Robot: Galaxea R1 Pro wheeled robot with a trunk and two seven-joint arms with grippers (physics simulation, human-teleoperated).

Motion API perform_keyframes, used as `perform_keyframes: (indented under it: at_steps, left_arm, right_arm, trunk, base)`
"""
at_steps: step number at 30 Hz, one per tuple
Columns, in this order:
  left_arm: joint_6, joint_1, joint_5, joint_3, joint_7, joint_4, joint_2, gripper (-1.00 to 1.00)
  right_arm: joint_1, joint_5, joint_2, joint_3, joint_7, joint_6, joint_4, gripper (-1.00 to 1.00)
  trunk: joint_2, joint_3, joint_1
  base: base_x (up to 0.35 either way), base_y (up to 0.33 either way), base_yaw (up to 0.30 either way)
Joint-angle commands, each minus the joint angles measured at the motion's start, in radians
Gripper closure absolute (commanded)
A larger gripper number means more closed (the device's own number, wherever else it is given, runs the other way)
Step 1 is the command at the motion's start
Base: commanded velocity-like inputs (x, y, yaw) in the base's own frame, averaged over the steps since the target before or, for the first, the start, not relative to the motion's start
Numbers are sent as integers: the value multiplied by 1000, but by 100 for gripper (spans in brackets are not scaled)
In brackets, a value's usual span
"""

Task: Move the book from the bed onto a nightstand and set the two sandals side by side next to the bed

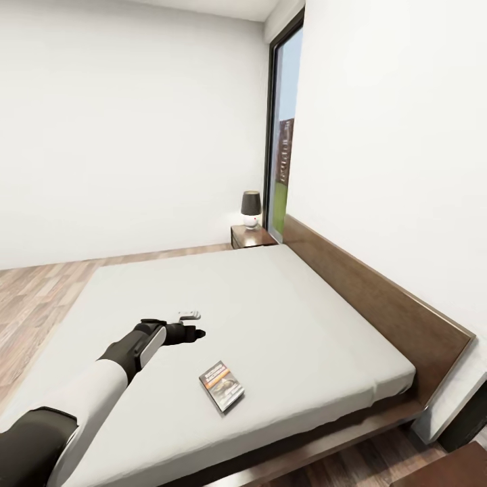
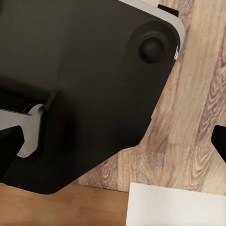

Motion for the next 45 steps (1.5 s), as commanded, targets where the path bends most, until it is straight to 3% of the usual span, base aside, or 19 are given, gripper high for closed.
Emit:
perform_keyframes:
  at_steps: [1,45]
  left_arm:
    - [4,-1,2,-4,-1,-1,1,-100]
    - [4,-1,2,-6,2,-1,-1,-100]
  right_arm:
    - [0,1,0,7,3,1,1,-100]
    - [4,1,5,7,3,1,0,-100]
  trunk:
    - [-1,-2,0]
    - [-1,-10,0]
  base:
    - [1,0,-2]
    - [27,19,-6]
